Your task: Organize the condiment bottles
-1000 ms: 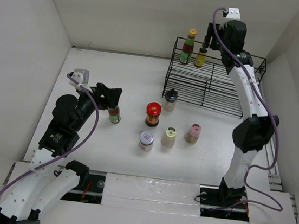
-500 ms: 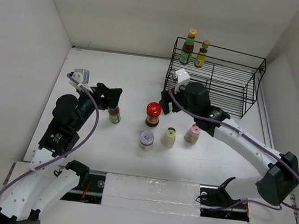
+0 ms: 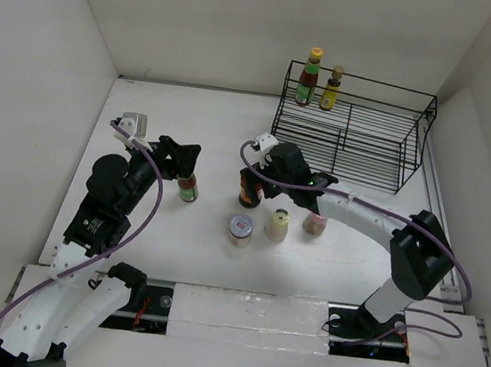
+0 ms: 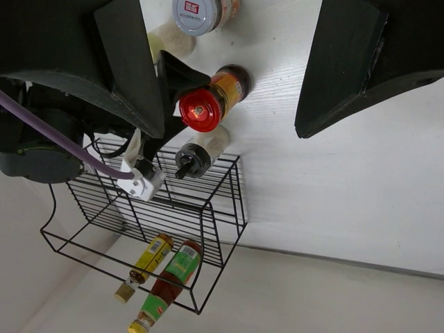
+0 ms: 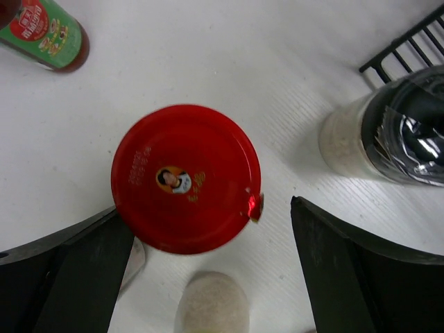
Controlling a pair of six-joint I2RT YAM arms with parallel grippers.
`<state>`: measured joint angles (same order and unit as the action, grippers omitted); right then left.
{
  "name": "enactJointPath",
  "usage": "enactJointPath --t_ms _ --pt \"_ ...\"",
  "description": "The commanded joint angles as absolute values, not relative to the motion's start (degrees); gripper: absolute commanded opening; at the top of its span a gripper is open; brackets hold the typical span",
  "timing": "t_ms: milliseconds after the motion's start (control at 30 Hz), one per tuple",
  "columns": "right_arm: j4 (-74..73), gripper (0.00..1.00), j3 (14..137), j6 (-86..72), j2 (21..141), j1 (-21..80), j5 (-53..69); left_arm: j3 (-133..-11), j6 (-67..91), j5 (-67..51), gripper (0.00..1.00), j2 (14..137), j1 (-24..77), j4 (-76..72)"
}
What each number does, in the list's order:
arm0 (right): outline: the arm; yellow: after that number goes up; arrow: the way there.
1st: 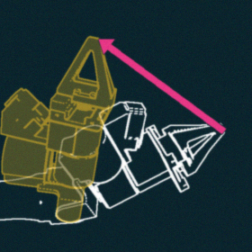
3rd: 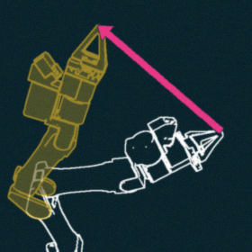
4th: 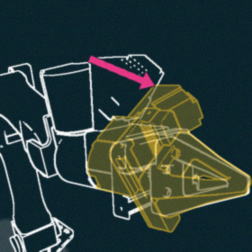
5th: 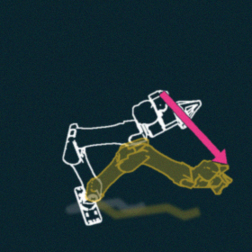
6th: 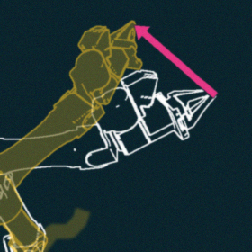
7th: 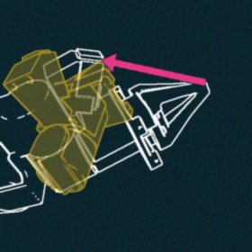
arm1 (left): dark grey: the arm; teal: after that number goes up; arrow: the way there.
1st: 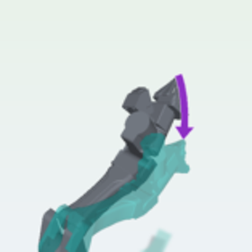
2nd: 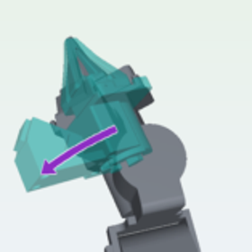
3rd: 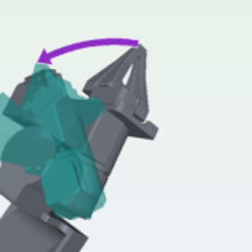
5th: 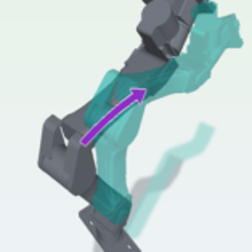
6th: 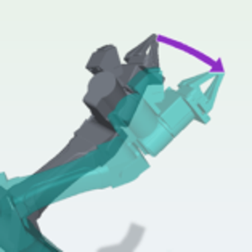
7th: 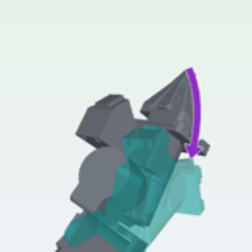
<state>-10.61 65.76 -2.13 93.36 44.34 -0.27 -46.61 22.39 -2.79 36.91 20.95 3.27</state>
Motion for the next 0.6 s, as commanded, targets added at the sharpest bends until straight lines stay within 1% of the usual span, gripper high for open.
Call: enactJointPath --t_ms 0,67,233,267,333,367,433,500,567 --pt "-8.2 0.96 70.6 -1.1 94.3 45.2 1.3 -47.6 21.3 -3.1 0.72 36.7 21.2 1.2" --pt "-5.9 0.95 71.2 -1.1 95.8 45.2 1.3 -47.6 21.3 -3.1 0.72 36.7 21.2 1.2" --pt "-4.5 0.82 72.4 -1.6 99.2 45.2 2.0 -47.6 21.3 -3.1 0.72 36.7 21.2 1.2" --pt "-4.5 0.69 72.9 -2.1 99.2 45.2 2.0 -47.6 21.3 -3.1 0.72 36.7 21.2 1.2" --pt "-4.5 0.62 72.9 -2.1 99.9 45.2 2.0 -47.6 21.3 -3.1 0.72 36.7 21.2 1.2" --pt "-4.0 0.56 72.9 -2.1 98.9 45.2 1.3 -47.6 21.3 -3.1 0.72 36.7 21.2 1.2" --pt "-3.3 0.53 72.9 -2.6 95.5 45.2 0.8 -47.6 21.3 -3.1 0.72 36.7 21.2 1.2" --pt "-3.3 0.53 74.8 -2.6 92.6 45.2 0.8 -47.6 21.3 -3.6 0.72 36.7 21.2 1.2" --pt "-2.7 0.52 76.4 -1.3 87.1 45.2 -1.4 -47.6 21.3 -3.6 0.72 36.7 21.2 1.2"
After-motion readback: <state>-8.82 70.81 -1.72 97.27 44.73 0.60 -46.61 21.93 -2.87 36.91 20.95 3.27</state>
